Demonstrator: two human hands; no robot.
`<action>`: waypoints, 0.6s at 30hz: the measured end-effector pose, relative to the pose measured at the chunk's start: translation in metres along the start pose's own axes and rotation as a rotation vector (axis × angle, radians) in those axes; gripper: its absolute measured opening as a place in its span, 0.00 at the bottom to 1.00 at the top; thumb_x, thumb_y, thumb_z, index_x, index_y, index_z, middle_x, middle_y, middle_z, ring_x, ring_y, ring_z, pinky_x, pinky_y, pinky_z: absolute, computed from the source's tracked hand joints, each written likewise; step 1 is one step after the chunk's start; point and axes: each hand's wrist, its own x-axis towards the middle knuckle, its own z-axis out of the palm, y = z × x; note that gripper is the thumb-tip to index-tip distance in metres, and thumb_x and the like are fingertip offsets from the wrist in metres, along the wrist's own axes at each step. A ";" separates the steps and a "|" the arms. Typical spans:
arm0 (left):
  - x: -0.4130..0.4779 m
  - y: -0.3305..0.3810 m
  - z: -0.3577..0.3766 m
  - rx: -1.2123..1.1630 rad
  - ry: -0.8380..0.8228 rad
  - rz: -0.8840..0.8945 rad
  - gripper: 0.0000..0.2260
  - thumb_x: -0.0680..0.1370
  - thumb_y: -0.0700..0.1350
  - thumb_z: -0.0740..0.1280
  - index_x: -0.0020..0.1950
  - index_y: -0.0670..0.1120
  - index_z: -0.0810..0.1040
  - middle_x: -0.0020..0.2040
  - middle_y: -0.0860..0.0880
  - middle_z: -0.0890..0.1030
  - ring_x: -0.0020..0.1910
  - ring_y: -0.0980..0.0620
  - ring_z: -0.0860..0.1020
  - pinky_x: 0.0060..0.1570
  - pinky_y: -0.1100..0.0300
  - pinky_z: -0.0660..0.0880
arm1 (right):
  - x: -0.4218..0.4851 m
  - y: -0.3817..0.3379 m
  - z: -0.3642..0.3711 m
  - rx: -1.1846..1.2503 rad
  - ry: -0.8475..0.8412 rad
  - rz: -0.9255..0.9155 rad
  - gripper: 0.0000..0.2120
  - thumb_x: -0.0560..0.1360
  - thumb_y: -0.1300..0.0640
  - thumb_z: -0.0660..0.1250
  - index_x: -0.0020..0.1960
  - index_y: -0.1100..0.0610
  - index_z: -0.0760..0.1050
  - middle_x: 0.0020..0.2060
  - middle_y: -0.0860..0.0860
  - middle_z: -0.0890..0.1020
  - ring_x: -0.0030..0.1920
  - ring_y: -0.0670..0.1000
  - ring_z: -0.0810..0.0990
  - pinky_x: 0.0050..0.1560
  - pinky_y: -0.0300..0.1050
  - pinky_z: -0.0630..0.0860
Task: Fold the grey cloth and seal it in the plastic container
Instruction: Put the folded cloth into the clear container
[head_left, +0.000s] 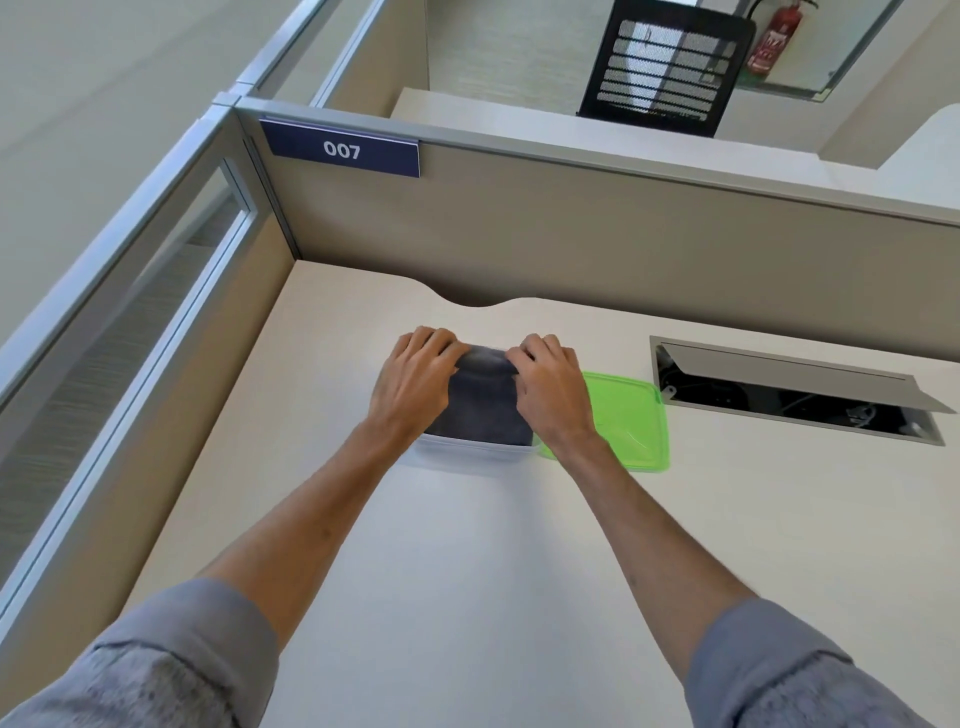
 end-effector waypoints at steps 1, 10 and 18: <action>-0.003 0.000 0.004 0.015 -0.028 0.009 0.15 0.80 0.37 0.74 0.67 0.45 0.84 0.63 0.47 0.85 0.63 0.42 0.81 0.66 0.50 0.77 | -0.003 0.001 0.004 -0.015 -0.018 -0.024 0.17 0.74 0.68 0.71 0.59 0.54 0.84 0.55 0.52 0.83 0.59 0.60 0.79 0.58 0.53 0.74; -0.011 0.000 0.017 -0.008 -0.151 -0.027 0.21 0.81 0.40 0.75 0.75 0.40 0.82 0.76 0.42 0.81 0.78 0.40 0.78 0.80 0.46 0.72 | -0.008 0.001 0.022 -0.112 -0.115 -0.080 0.24 0.74 0.67 0.68 0.70 0.58 0.80 0.64 0.53 0.81 0.66 0.58 0.78 0.69 0.53 0.71; -0.010 0.001 0.011 -0.125 -0.092 -0.077 0.20 0.85 0.44 0.68 0.77 0.42 0.80 0.77 0.43 0.81 0.79 0.41 0.77 0.81 0.46 0.70 | -0.019 0.010 0.014 0.041 -0.060 -0.072 0.26 0.80 0.64 0.64 0.78 0.57 0.76 0.72 0.52 0.80 0.74 0.56 0.76 0.78 0.55 0.68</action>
